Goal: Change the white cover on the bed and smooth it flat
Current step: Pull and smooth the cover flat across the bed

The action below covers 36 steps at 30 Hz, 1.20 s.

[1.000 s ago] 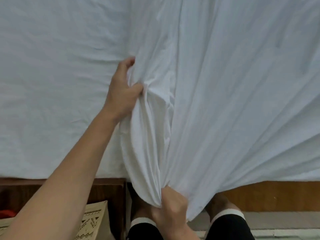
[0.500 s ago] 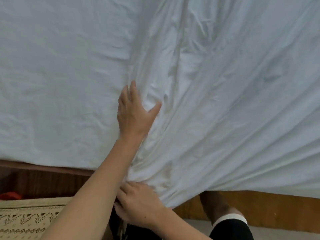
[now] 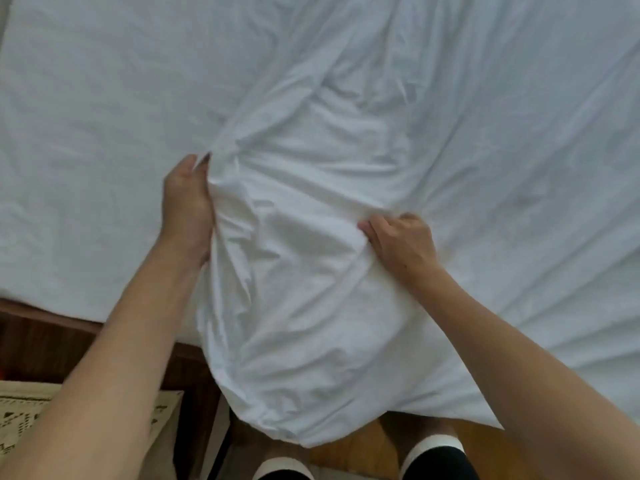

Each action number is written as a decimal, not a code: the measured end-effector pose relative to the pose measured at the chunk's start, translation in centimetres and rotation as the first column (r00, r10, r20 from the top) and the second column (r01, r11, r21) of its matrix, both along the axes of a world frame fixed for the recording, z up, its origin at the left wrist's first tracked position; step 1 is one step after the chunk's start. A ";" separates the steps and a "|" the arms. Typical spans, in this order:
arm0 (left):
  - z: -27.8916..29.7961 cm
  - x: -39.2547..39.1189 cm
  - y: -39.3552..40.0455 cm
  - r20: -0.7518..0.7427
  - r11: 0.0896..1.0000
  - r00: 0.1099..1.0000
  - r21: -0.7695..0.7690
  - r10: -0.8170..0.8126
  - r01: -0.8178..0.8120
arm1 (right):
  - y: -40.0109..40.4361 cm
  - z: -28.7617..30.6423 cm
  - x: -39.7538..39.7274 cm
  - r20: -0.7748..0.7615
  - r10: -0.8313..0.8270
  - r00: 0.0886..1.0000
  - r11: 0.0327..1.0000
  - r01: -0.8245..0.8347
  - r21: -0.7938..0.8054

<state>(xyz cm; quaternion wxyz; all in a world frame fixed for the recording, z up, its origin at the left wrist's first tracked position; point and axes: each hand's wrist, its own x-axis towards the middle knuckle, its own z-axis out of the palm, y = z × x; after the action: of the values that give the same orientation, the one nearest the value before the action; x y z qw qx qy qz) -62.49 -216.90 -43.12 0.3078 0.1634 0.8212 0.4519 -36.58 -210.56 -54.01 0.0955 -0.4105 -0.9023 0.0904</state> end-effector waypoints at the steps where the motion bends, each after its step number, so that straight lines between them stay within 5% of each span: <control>1: 0.5 -1.2 -0.5 0.127 0.998 0.990 0.007 0.068 -0.069 | -0.5 -0.4 1.1 0.000 -0.052 0.999 0.998 0.052 -0.018; 3: 0.2 -3.0 -1.5 0.254 0.992 0.960 -0.070 0.122 -0.108 | -1.1 -0.9 2.7 0.024 -0.143 0.989 0.989 0.144 -0.033; 7: -3.4 -4.1 -1.5 -0.031 0.905 0.999 -0.424 0.020 -0.031 | -2.3 -1.0 2.7 0.034 -0.231 0.972 0.971 0.233 -0.056; 10: -3.7 -3.5 0.3 -0.097 0.931 0.985 -0.325 0.141 -0.165 | -2.1 -0.3 1.4 -0.074 -0.393 0.916 0.911 0.378 -0.162; 13: -3.1 -3.0 2.2 -0.103 0.964 0.984 -0.213 0.143 -0.162 | -0.6 0.7 -1.6 -0.248 -0.363 0.898 0.932 0.354 -0.081; 15: -3.3 -2.7 2.4 -0.171 0.957 0.985 -0.291 -0.032 -0.019 | 1.3 1.6 -4.9 -0.328 -0.237 0.914 0.969 0.247 -0.012; 17: -4.1 -2.4 1.3 -0.204 0.834 0.938 -0.537 -0.279 0.132 | 3.3 2.5 -8.9 -0.340 -0.094 0.936 0.995 0.101 0.003; 20: -5.2 -2.1 -0.8 -0.111 0.698 0.926 -0.691 -0.361 0.190 | 5.1 3.5 -14.3 -0.274 0.132 0.953 0.990 -0.138 -0.002; 24: -3.6 -6.0 -2.6 0.193 0.896 0.975 -0.403 -0.113 0.184 | 4.2 3.2 -16.6 -0.242 0.322 0.915 0.942 -0.334 -0.011; 28: -2.8 -9.7 -3.6 0.534 0.977 0.832 -0.208 0.152 -0.045 | 2.1 0.9 -13.1 -0.176 0.425 0.888 0.898 -0.438 -0.039; 31: -5.4 -9.5 -3.8 0.170 0.896 0.983 -0.423 -0.063 0.131 | 1.1 0.3 -11.2 -0.057 0.354 0.933 0.921 -0.359 -0.149; 33: -5.6 -9.9 -4.1 -0.019 0.809 0.967 -0.553 -0.254 0.201 | -0.4 1.5 -11.7 -0.110 0.264 0.958 0.938 -0.281 -0.203; 36: -4.6 -10.8 -5.7 0.112 0.689 0.936 -0.650 -0.333 0.323 | -4.1 3.9 -13.4 -0.114 0.220 0.969 0.926 -0.244 -0.288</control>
<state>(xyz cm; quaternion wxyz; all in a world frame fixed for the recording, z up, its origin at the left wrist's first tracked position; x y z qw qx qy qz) -73.30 -222.61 -47.73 0.4147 0.1918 0.8868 0.0700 -49.95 -214.68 -50.11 0.0564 -0.3068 -0.9158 0.2532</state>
